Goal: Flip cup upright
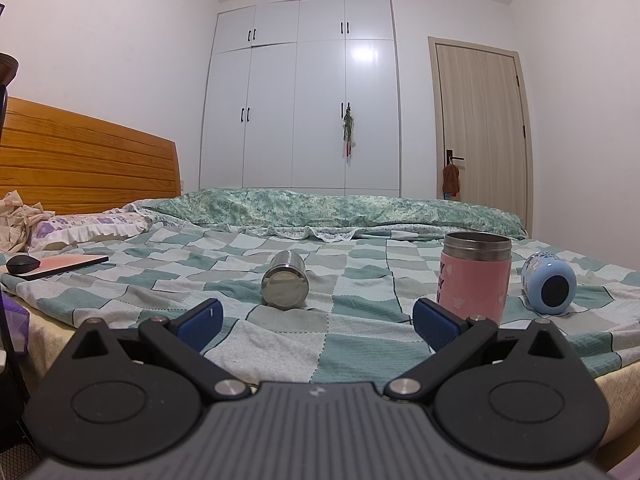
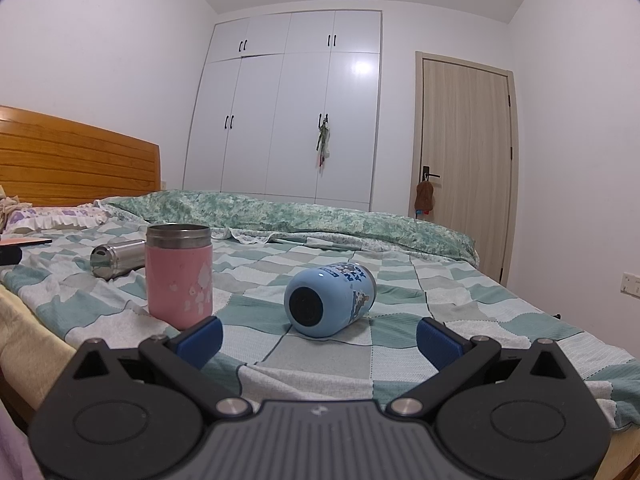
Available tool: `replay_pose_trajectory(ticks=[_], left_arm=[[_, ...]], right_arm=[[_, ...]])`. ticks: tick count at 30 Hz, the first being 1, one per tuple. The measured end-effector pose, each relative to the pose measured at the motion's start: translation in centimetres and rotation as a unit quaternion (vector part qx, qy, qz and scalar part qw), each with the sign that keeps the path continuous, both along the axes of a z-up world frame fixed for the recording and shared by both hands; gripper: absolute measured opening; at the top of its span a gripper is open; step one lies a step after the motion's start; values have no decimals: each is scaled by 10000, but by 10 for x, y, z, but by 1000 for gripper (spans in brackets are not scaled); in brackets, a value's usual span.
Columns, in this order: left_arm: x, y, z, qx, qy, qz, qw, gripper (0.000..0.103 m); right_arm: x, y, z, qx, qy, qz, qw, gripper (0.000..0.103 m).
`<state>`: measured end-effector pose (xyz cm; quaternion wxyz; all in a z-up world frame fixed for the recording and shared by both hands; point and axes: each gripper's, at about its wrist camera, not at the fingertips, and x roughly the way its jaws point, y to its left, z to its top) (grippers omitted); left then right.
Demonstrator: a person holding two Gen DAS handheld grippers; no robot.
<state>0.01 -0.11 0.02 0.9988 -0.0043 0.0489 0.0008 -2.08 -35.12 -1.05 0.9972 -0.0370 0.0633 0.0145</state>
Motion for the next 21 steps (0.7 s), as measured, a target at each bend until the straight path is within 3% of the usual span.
replay_pose_trajectory(ticks=[16,21], left_arm=[[0,0,0,4,-2,5,10000,103],[0,-14,2,208,-72,-143,9997,103]], right_arm=[[0,1,0,-8,7,1,10000,103],[1,0,1,51,27,11,10000,103]])
